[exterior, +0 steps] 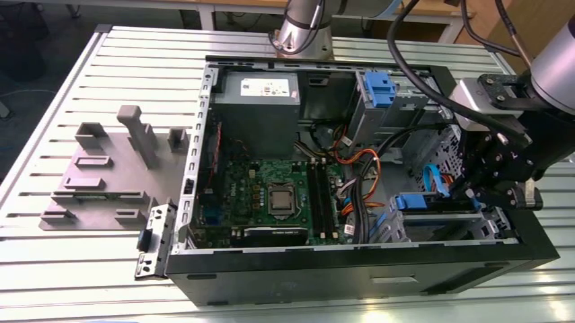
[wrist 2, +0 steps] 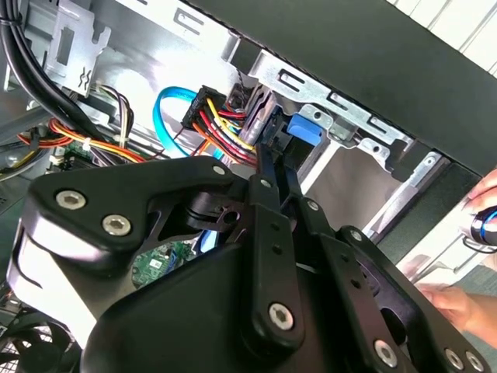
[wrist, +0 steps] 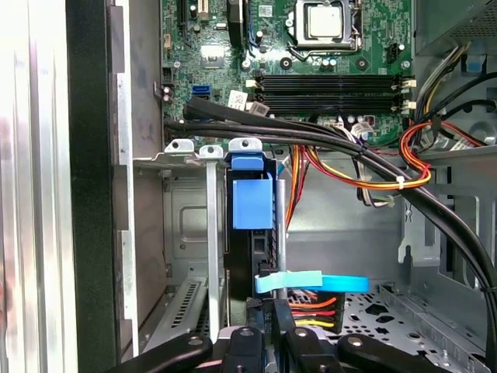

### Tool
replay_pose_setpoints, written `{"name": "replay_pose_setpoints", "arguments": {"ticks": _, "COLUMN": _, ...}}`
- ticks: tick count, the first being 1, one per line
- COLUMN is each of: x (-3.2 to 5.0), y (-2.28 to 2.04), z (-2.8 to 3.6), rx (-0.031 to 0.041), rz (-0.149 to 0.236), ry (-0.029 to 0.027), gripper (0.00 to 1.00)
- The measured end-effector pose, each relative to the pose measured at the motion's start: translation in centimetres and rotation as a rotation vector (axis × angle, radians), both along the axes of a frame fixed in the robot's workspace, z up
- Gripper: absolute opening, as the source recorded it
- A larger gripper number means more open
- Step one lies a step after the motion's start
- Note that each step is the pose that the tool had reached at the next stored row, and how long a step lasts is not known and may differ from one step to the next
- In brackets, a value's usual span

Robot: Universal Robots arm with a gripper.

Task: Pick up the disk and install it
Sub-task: 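Insert the second disk wire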

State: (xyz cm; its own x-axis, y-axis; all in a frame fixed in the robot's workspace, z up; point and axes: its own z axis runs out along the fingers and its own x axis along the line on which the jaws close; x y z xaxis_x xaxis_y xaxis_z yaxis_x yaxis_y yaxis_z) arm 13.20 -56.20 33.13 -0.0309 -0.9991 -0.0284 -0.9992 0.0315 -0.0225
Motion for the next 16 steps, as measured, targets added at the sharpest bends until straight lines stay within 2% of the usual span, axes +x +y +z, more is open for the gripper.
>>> {"name": "replay_pose_setpoints", "arguments": {"ticks": 16, "x": 0.0, "y": 0.03, "z": 0.12, "rx": 0.0008, "rz": 0.0, "ry": 0.0, "gripper": 0.17}}
